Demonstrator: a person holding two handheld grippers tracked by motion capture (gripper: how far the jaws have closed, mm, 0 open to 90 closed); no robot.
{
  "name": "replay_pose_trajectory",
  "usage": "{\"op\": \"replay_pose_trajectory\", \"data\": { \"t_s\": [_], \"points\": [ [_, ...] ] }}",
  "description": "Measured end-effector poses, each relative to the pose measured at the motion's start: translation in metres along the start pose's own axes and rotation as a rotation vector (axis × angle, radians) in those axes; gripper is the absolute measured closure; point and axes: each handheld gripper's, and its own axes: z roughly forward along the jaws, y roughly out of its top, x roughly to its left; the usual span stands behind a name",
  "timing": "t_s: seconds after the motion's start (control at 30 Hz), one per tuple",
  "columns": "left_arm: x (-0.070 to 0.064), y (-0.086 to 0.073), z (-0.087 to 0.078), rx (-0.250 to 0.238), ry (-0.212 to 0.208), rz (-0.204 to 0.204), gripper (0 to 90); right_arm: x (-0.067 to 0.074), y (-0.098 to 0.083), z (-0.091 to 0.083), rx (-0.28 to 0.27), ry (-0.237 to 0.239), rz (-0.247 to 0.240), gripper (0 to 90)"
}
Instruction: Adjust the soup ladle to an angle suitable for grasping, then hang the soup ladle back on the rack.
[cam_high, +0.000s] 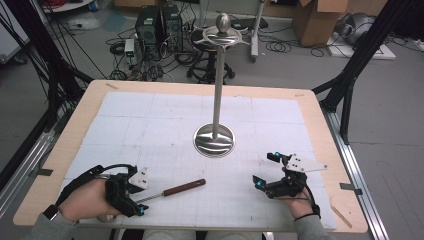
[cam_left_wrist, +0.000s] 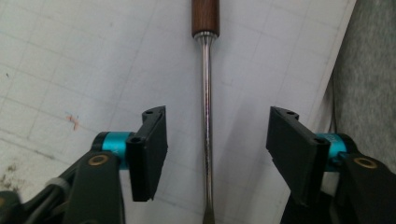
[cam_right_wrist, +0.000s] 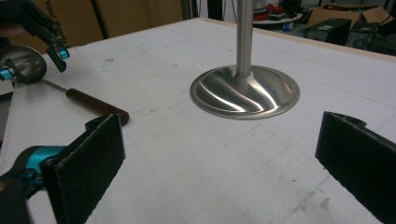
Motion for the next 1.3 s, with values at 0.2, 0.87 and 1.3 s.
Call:
{"op": "replay_pose_trajectory", "data": {
  "t_s": [0.2,0.87,1.3],
  "points": [
    [0.003,-0.007,0.002,0.045,-0.025,-0.001,49.3,0.002,0.000,-0.001,0.005,0.003,-0.003,0.3],
    [0.006,-0.012,0.010,0.175,-0.020,-0.025,75.4,0.005,-0.002,-0.003,0.014,0.005,-0.012,0.3],
    [0.003,-0.010,0.010,0.178,-0.007,-0.045,84.3,0.006,-0.002,-0.004,0.018,0.008,-0.012,0.3]
  ]
}}
